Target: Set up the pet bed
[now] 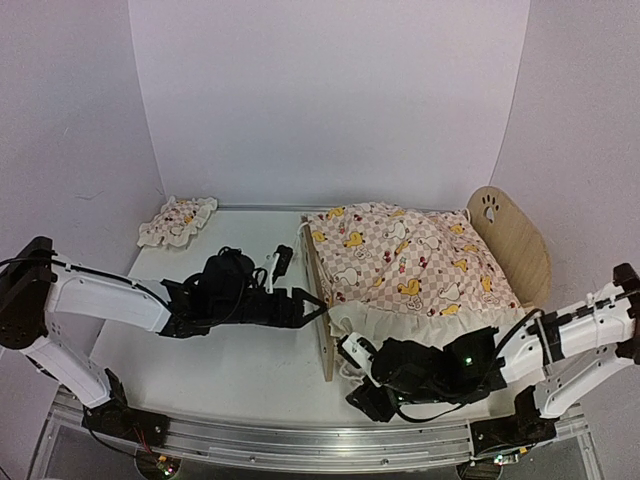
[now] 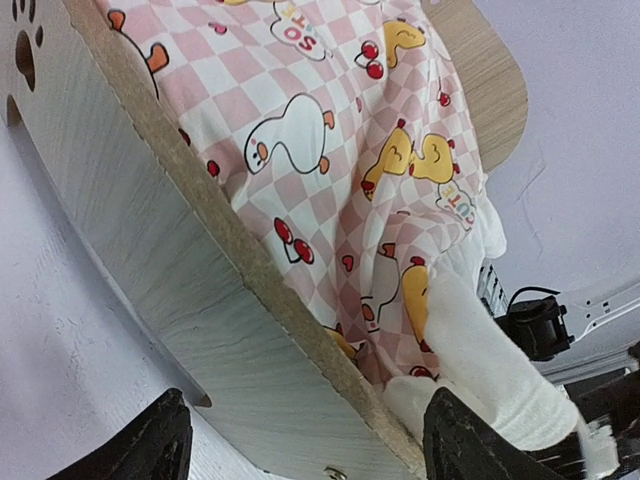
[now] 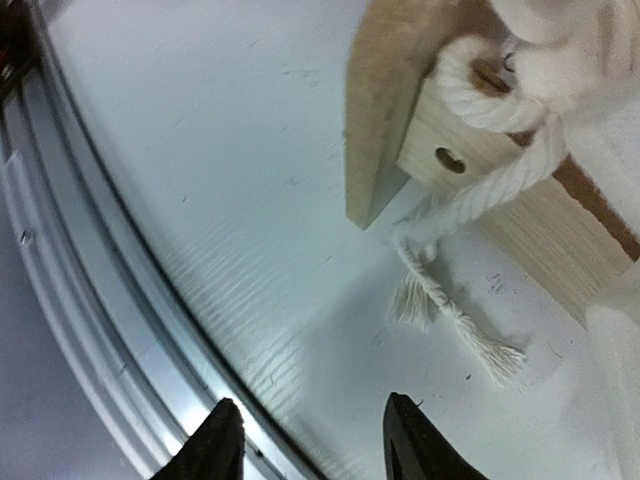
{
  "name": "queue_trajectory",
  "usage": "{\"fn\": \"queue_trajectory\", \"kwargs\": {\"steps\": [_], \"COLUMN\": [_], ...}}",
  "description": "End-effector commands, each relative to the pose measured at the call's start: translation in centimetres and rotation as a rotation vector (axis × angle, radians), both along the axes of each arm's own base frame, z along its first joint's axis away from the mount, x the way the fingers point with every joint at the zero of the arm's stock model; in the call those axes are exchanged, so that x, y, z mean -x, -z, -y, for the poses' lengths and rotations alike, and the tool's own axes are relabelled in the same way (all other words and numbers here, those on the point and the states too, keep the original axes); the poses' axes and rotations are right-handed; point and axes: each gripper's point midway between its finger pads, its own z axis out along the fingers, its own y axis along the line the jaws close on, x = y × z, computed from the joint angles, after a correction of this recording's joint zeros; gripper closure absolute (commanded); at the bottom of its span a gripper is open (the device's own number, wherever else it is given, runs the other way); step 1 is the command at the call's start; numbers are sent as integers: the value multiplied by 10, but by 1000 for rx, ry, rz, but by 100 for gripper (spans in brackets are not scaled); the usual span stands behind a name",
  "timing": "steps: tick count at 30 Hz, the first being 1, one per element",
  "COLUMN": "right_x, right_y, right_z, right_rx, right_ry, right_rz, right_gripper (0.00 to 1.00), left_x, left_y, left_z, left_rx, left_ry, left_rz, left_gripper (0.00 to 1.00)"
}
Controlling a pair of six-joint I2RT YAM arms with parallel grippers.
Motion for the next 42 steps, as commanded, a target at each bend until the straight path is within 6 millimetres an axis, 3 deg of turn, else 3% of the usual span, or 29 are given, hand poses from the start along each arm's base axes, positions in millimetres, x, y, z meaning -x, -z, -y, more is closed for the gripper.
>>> {"fn": "queue_trajectory", "kwargs": {"steps": [1, 5, 12, 16, 19, 21, 24, 29, 32, 35, 39, 42], "right_x": [-42, -45, -56, -54, -54, -57, -74, -107, -117, -116, -104, -75], "right_y": [-6, 22, 57, 74, 84, 82, 68, 65, 57, 59, 50, 37], "right_z": [-26, -32, -14, -11, 2, 5, -5, -19, -45, -65, -60, -63], "right_rx": [-191, -139, -58, -7, 12, 9, 0, -46, -84, -83, -77, -107], "right_ry": [223, 257, 344, 333, 370, 387, 393, 420, 387, 340, 326, 225], "right_rz": [183, 172, 209, 207, 197, 214, 266, 277, 296, 279, 258, 185], "right_gripper": [46, 46, 46, 55, 61, 56, 56, 65, 77, 100, 100, 100], "left_x": [-4, -1, -1, 0, 0, -2, -7, -10, -10, -9, -5, 1], "left_y": [-42, -46, -53, -58, -62, -63, -62, -67, -66, -58, -47, -34], "left_z": [-9, -19, -28, -31, -37, -43, -50, -62, -71, -78, -86, -85], "left_rx": [96, 99, 86, 83, 68, 43, 3, -20, -27, -42, -51, -44], "left_ry": [-49, -66, -84, -82, -94, -113, -134, -183, -207, -222, -235, -220], "left_rz": [68, 77, 105, 111, 135, 154, 160, 172, 175, 159, 125, 69], "left_gripper": [20, 19, 17, 17, 16, 14, 14, 13, 13, 12, 11, 10]}}
